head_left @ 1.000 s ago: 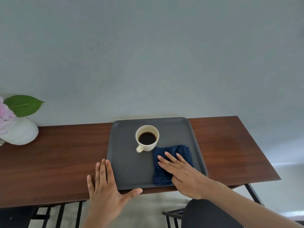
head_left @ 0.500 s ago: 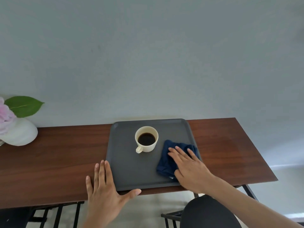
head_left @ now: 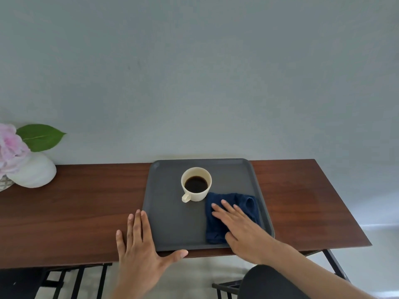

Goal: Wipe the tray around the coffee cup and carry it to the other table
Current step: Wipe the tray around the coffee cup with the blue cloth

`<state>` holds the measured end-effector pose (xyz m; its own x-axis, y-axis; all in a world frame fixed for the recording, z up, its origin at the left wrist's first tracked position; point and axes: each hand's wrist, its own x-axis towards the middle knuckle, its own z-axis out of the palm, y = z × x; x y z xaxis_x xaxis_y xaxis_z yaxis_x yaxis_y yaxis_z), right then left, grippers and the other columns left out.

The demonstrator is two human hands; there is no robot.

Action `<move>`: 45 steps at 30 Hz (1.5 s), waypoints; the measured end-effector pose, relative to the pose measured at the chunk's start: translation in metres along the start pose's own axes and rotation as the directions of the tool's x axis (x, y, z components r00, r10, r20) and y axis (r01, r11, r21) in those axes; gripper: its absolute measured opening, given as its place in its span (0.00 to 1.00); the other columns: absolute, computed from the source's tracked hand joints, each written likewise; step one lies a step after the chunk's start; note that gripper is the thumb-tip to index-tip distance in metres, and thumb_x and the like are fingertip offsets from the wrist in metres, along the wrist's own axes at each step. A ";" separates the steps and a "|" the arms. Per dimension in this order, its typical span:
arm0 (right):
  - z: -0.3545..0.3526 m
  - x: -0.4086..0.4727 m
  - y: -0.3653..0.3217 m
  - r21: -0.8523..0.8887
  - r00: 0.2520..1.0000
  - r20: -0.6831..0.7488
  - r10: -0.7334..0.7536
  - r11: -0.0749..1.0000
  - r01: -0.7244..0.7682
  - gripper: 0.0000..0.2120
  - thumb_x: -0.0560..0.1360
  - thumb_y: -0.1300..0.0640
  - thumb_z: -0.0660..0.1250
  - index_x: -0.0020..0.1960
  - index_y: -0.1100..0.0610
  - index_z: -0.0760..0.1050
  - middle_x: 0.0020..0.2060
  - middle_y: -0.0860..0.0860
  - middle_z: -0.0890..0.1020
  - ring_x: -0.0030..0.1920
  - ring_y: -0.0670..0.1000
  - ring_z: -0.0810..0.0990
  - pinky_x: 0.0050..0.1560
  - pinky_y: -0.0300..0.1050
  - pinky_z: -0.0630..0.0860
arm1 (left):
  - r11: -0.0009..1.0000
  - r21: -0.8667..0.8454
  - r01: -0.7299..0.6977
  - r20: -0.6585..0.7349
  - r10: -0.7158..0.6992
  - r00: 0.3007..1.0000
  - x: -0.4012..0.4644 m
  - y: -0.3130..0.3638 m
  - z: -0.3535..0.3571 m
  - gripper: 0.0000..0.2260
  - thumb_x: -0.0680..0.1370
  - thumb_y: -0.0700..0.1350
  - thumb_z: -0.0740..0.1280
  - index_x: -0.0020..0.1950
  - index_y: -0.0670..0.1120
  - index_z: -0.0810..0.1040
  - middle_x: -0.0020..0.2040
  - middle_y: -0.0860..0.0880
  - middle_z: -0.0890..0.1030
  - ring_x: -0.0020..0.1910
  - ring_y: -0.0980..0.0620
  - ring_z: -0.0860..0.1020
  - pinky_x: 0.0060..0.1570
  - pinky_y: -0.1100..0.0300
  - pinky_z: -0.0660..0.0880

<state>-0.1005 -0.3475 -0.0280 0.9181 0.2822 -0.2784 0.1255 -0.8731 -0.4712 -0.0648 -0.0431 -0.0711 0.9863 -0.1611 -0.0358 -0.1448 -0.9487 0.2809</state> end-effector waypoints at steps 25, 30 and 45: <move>0.035 0.047 -0.100 -0.080 0.974 0.102 -0.200 0.975 0.209 0.32 0.83 0.54 0.50 0.85 0.53 0.44 0.85 0.46 0.42 0.81 0.44 0.31 0.80 0.50 0.31 | 0.996 -0.031 -0.086 0.107 0.089 0.990 0.005 -0.007 0.000 0.70 0.57 0.88 0.49 0.81 0.35 0.52 0.80 0.36 0.60 0.80 0.37 0.56 0.73 0.32 0.59; 0.030 0.023 -0.072 -0.126 0.985 0.092 -0.148 0.979 0.159 0.32 0.83 0.54 0.51 0.85 0.51 0.45 0.84 0.43 0.42 0.81 0.42 0.32 0.80 0.49 0.31 | 0.995 -0.010 -0.101 0.101 0.101 0.990 0.005 -0.005 -0.002 0.72 0.55 0.88 0.54 0.80 0.33 0.54 0.79 0.34 0.61 0.79 0.35 0.58 0.72 0.31 0.61; -0.007 -0.077 0.024 -0.195 0.992 -0.125 0.012 0.980 -0.037 0.33 0.79 0.52 0.51 0.85 0.48 0.52 0.84 0.39 0.46 0.82 0.40 0.37 0.81 0.45 0.38 | 0.997 0.073 0.026 0.213 -0.041 0.976 0.004 0.004 -0.021 0.75 0.50 0.91 0.49 0.77 0.40 0.27 0.82 0.41 0.36 0.79 0.45 0.32 0.79 0.41 0.40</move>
<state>-0.1651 -0.3930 -0.0117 0.9593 0.2197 -0.1775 0.1628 -0.9436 -0.2883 -0.0600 -0.0417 -0.0500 0.9519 -0.1761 -0.2508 -0.1242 -0.9699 0.2094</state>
